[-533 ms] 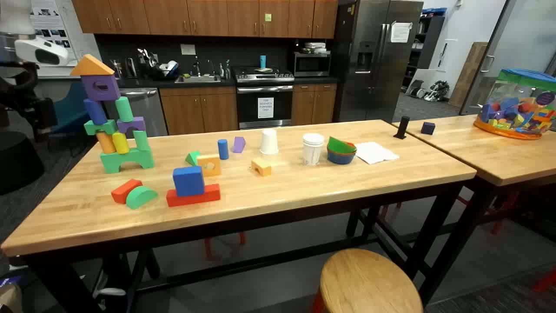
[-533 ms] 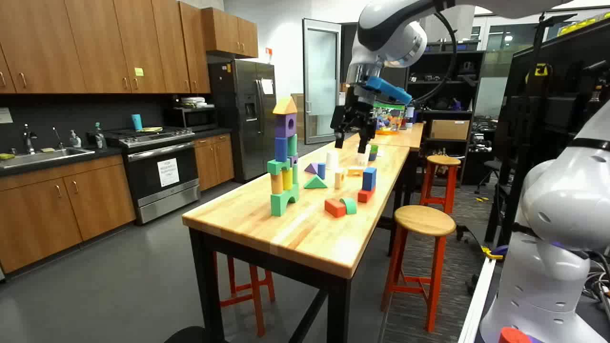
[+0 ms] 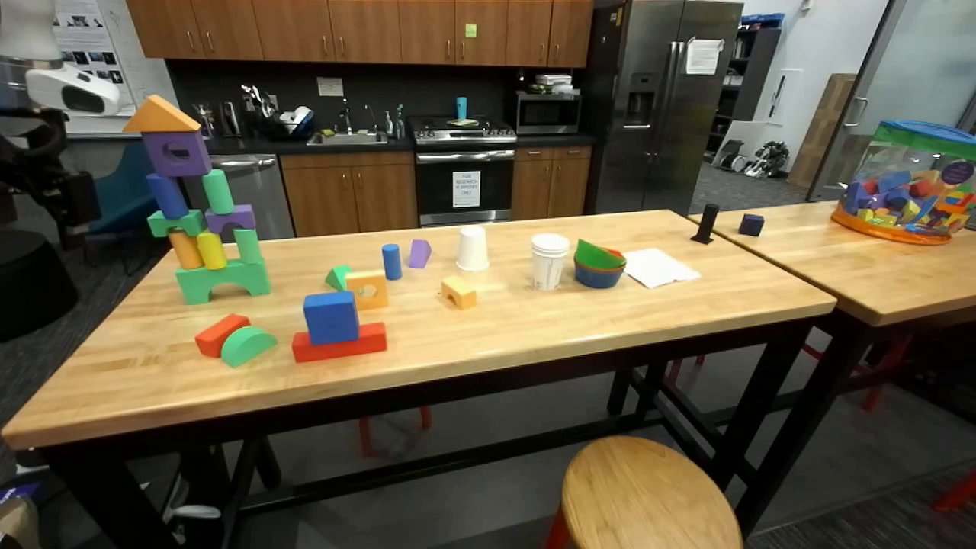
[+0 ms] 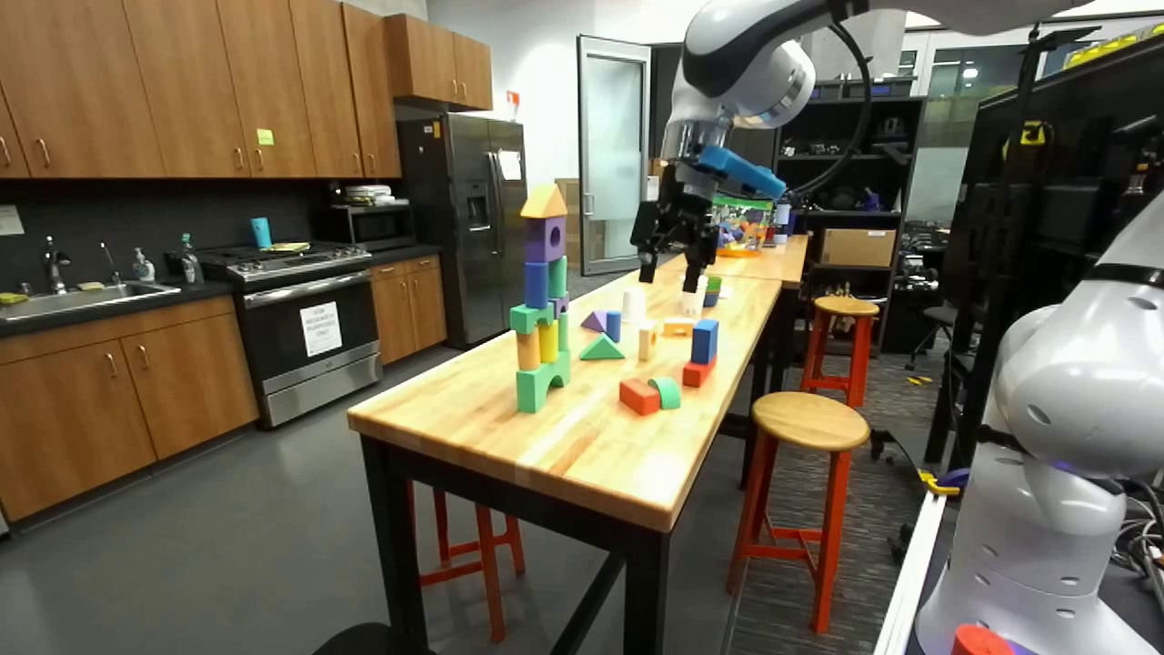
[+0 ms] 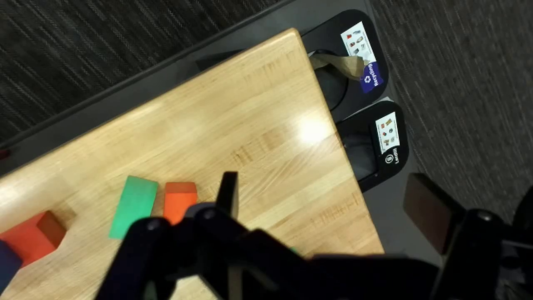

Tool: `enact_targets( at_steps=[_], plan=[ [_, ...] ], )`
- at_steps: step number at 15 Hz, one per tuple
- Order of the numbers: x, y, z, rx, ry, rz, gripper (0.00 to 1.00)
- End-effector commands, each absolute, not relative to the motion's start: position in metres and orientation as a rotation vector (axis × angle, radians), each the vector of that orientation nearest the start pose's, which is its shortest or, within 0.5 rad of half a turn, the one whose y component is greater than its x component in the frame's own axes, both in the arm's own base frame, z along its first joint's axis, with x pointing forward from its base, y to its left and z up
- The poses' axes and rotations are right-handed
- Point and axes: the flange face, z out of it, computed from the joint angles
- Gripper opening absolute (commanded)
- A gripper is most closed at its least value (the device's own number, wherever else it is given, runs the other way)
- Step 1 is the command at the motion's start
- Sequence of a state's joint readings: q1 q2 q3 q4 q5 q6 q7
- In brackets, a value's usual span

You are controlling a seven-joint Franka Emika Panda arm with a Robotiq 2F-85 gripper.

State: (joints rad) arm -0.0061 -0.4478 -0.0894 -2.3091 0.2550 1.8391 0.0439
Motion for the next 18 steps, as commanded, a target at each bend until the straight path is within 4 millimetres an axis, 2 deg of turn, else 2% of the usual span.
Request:
enact_targets(
  at_steps=[1,6,10,14,16,18],
  plan=[
    [0.415,-0.023,0.517,-2.843,0.287,0.029,1.0],
    [0.415,-0.023,0.517,-2.843,0.287,0.029,1.0],
    [0.418,0.015,0.494,-2.856,0.334,0.016,1.0],
    [0.429,0.037,0.479,-2.878,0.409,-0.073,1.0],
    [0.434,0.038,0.478,-2.893,0.404,-0.089,1.0],
    [0.439,0.029,0.483,-2.911,0.367,-0.073,1.0]
  ],
)
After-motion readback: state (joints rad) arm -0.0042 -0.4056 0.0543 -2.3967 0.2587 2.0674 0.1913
